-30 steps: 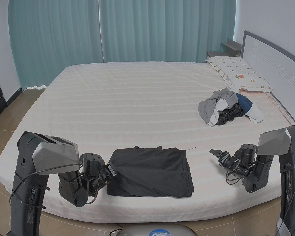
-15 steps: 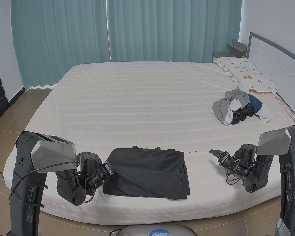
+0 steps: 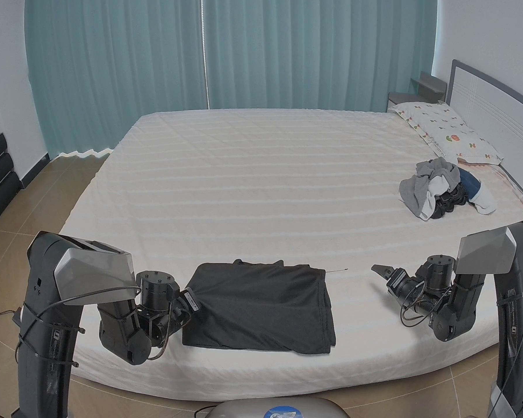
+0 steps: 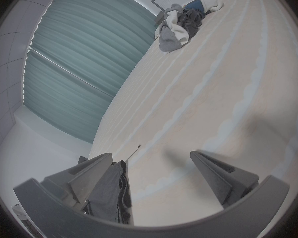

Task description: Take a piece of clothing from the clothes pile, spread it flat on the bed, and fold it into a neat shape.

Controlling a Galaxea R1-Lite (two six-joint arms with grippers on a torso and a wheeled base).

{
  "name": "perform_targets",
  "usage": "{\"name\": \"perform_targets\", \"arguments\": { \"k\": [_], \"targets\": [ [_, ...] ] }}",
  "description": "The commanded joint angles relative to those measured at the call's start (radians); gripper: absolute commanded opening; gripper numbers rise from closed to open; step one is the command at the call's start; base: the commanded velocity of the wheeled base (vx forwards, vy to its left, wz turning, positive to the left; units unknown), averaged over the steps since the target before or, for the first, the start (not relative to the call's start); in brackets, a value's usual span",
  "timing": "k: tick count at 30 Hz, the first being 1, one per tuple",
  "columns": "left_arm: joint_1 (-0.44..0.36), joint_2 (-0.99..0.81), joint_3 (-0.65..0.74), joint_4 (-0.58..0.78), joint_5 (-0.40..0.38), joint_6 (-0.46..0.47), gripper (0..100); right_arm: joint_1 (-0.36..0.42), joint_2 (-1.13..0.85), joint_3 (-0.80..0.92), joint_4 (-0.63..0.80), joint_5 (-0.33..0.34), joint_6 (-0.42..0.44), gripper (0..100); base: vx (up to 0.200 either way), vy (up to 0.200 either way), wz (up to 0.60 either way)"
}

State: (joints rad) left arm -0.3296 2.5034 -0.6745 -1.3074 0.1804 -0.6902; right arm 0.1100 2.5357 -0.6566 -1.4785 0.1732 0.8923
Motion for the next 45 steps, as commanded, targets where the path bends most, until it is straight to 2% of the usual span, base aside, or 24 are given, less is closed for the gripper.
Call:
{"name": "perform_targets", "arguments": {
  "k": [1, 10, 11, 17, 22, 28, 32, 34, 37, 40, 41, 42, 45],
  "targets": [
    [-0.002, -0.001, 0.007, -0.001, 0.001, 0.0, 0, 0.0, 0.001, 0.0, 0.0, 0.0, -0.001, 100, 0.0, 0.0, 0.0],
    [-0.008, -0.005, 0.027, -0.004, -0.001, -0.003, 0, 0.0, 0.001, 0.0, -0.002, 0.0, 0.0, 100, 0.0, 0.0, 0.0],
    [-0.008, -0.005, 0.027, -0.004, -0.001, -0.003, 100, 0.0, 0.001, 0.0, -0.002, 0.0, 0.0, 100, 0.0, 0.0, 0.0],
    [-0.009, -0.012, 0.046, -0.009, -0.001, -0.006, 100, 0.0, 0.001, 0.0, -0.002, -0.001, 0.0, 100, 0.0, 0.0, 0.0],
    [0.001, -0.044, 0.047, -0.009, -0.001, -0.057, 100, -0.001, 0.0, -0.003, 0.0, -0.008, -0.004, 100, 0.0, 0.0, 0.0],
    [0.02, -0.155, 0.092, -0.01, -0.001, -0.078, 100, 0.011, -0.035, -0.015, 0.012, -0.073, -0.072, 100, 0.0, 0.0, 0.0],
    [0.026, -0.268, 0.124, -0.012, -0.002, -0.063, 100, 0.03, -0.135, 0.049, 0.015, -0.126, -0.136, 100, 0.0, 0.0, 0.0],
    [0.03, -0.314, 0.136, -0.015, -0.001, -0.029, 100, 0.027, -0.199, 0.086, 0.014, -0.146, -0.184, 100, 0.0, 0.0, 0.0],
    [0.052, -0.465, 0.231, -0.055, -0.002, 0.08, 100, 0.016, -0.364, 0.163, 0.007, -0.164, -0.259, 100, 0.0, 0.0, 0.0],
    [0.06, -0.64, 0.306, -0.084, -0.004, 0.138, 100, 0.025, -0.565, 0.249, 0.026, -0.164, -0.288, 100, 0.0, 0.0, 0.0],
    [0.06, -0.649, 0.309, -0.084, -0.004, 0.143, 100, 0.025, -0.575, 0.253, 0.027, -0.164, -0.291, 100, 0.0, 0.0, 0.0],
    [0.066, -0.77, 0.358, -0.082, -0.002, 0.215, 100, 0.028, -0.718, 0.304, 0.058, -0.164, -0.351, 100, 0.0, 0.0, 0.0],
    [0.083, -0.979, 0.457, -0.078, -0.004, 0.324, 100, 0.03, -0.957, 0.37, 0.155, -0.164, -0.434, 100, 0.0, 0.0, 0.0]
  ]
}}
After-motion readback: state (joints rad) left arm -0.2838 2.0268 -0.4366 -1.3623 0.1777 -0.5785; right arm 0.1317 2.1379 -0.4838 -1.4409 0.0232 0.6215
